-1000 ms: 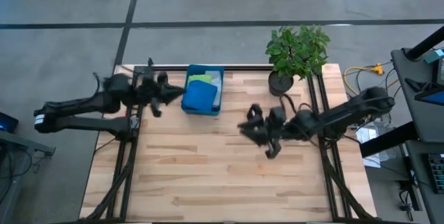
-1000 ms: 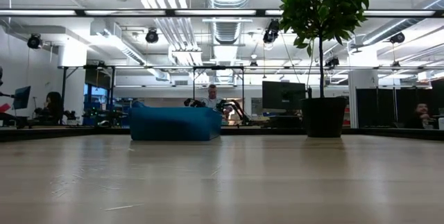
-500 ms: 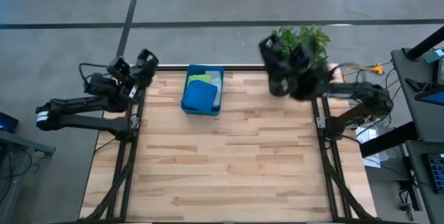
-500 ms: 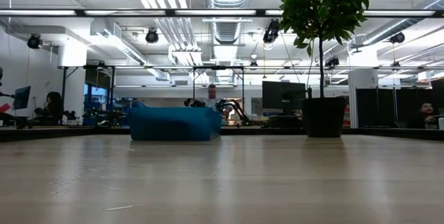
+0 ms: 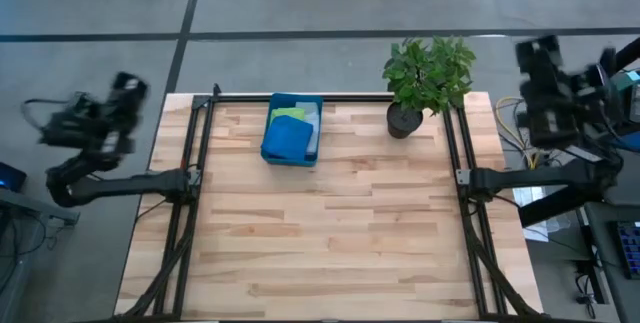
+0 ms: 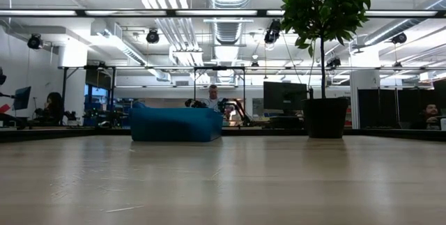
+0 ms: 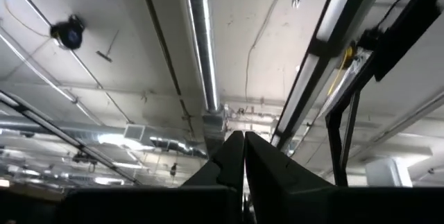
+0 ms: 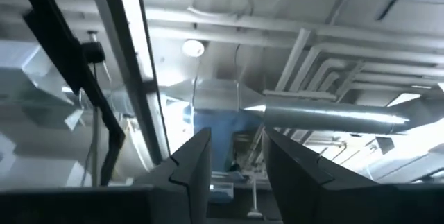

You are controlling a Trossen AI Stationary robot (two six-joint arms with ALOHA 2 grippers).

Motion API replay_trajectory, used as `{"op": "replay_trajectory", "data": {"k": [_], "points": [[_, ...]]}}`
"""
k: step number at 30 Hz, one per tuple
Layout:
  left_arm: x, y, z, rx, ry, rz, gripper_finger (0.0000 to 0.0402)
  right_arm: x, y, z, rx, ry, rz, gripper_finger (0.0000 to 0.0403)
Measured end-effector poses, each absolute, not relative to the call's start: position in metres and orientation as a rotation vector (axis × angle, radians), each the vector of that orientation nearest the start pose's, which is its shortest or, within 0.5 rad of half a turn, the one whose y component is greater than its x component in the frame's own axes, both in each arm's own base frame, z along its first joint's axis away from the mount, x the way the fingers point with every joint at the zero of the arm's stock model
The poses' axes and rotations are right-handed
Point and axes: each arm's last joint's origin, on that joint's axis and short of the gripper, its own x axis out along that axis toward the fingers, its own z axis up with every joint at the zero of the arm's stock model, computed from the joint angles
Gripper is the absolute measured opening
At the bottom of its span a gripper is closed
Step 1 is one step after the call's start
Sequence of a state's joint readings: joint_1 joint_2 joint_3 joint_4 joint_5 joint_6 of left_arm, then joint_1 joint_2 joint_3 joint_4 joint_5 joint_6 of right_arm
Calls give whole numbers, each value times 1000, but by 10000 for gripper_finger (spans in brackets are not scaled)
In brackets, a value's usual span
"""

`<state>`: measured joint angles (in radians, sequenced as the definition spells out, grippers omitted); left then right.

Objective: Fold microfiber towels
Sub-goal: Return to Home Position

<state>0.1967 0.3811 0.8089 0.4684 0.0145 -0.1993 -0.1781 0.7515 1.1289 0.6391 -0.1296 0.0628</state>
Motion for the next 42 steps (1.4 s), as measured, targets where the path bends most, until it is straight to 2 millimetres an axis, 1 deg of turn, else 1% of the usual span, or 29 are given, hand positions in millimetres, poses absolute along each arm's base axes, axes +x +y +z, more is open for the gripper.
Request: {"op": "replay_trajectory", "data": {"k": [2, 4, 8, 10, 11, 14, 16, 17, 19, 21, 23, 27, 29, 32, 34, 35, 37, 40, 42], "points": [[12, 3, 428, -100, -906, 102, 0, 65, -7, 497, -66, -1020, -42, 123], [-10, -1, 424, -103, -952, 130, 0, 48, -6, 481, -46, -1039, -94, 123], [-34, -5, 407, -72, -958, 178, 0, 12, -4, 451, -20, -1117, -172, 125], [-46, -6, 399, -87, -973, 208, 0, -3, -2, 436, -23, -1183, -176, 125], [-48, -6, 400, -97, -987, 221, 0, -9, -2, 429, -21, -1211, -181, 125], [-37, -4, 393, -109, -899, 233, 0, -26, -1, 404, -8, -1267, -193, 125], [-30, -3, 394, -107, -882, 231, 0, -33, -1, 386, 26, -1287, -192, 125], [-27, -2, 391, -111, -873, 238, 0, -34, -1, 377, 40, -1294, -183, 125], [-25, 0, 385, -142, -885, 251, 0, -29, -1, 363, 74, -1310, -166, 125], [-13, 2, 374, -191, -844, 240, 0, -22, -2, 352, 100, -1351, -149, 125], [0, 5, 360, -242, -811, 226, 0, -15, -3, 346, 108, -1389, -147, 125], [13, 7, 345, -292, -898, 186, 0, 2, -6, 325, 170, -1329, -190, 120], [26, 10, 329, -303, -888, 184, 0, 5, -7, 313, 205, -1334, -176, 116], [36, 12, 307, -356, -970, 134, 0, 9, -8, 300, 266, -1344, -141, 113], [41, 13, 292, -409, -1024, 91, 0, 13, -8, 295, 294, -1336, -122, 113], [45, 14, 281, -431, -1023, 80, 0, 13, -8, 294, 302, -1336, -114, 113], [49, 14, 266, -451, -1040, 61, 0, 13, -8, 293, 312, -1342, -105, 114], [45, 14, 258, -441, -1128, 34, 0, 15, -8, 292, 339, -1333, -65, 112], [46, 14, 254, -438, -1127, 37, 0, 17, -8, 290, 359, -1327, -35, 112]]}}
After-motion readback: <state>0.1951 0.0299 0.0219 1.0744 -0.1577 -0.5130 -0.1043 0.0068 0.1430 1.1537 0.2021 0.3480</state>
